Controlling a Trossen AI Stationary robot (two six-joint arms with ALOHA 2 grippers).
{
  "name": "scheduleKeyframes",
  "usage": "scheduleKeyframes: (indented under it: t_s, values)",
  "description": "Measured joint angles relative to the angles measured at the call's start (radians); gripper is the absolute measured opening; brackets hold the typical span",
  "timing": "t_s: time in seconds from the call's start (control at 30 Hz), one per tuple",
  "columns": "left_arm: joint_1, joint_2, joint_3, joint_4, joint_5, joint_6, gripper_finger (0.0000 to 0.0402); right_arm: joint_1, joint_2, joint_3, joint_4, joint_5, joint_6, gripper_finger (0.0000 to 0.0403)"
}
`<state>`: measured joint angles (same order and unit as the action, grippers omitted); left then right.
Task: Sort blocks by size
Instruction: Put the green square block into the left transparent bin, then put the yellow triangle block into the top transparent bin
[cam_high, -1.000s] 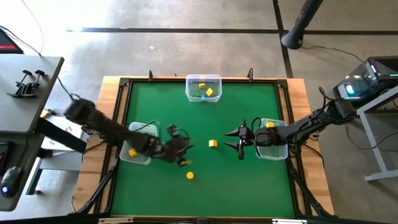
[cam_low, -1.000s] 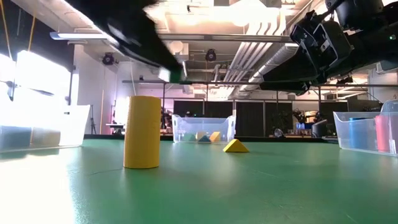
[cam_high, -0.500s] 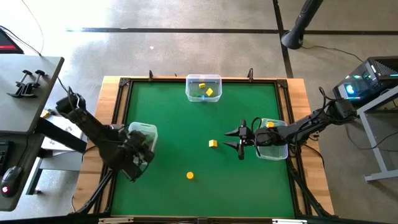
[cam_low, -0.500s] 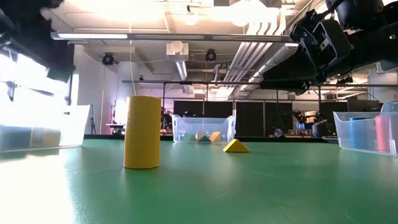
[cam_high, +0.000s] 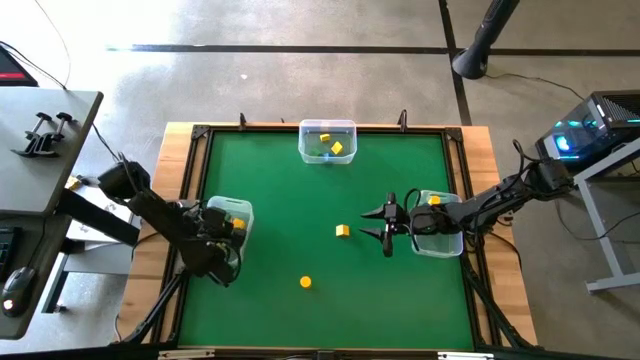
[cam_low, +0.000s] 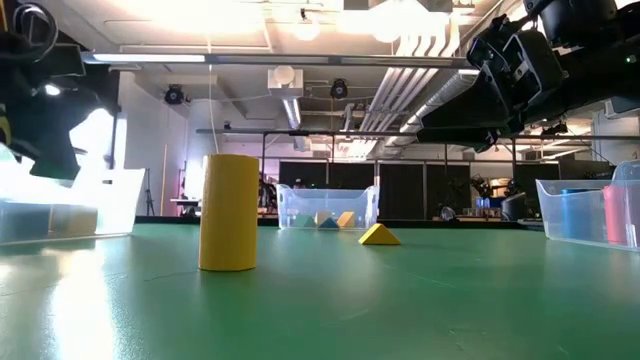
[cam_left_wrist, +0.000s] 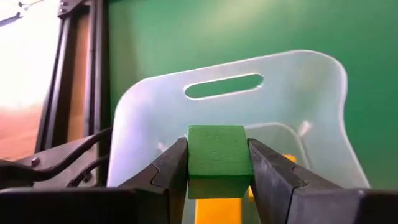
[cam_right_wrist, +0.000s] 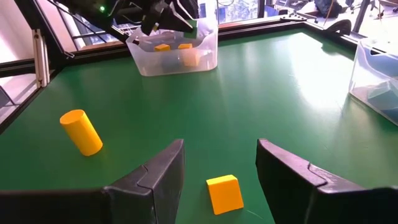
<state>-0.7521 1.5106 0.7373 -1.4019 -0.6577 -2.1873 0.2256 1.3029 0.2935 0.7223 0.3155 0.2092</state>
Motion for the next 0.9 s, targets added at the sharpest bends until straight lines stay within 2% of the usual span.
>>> scheduleKeyframes:
  t_s: [0.4,0.67,0.73,0.8,0.9]
  values:
    - [0.0,0.004,0.006,-0.006,-0.008,-0.02,0.0211,0.0,0.0,0.0,0.0,0.0,0.0,0.019]
    - [0.0,0.004,0.006,-0.005,-0.012,-0.021,0.0219,0.0,0.0,0.0,0.0,0.0,0.0,0.019]
    - [-0.001,0.004,0.013,0.0,-0.077,-0.036,0.0219,0.0,0.0,0.0,0.0,0.0,0.0,0.019]
    - [-0.012,0.004,0.045,0.028,-0.243,-0.026,0.0219,0.0,0.0,0.0,0.0,0.0,-0.003,0.019]
    - [-0.017,0.004,0.109,0.059,-0.508,0.099,0.0219,0.0,0.0,0.0,0.0,0.0,-0.007,0.019]
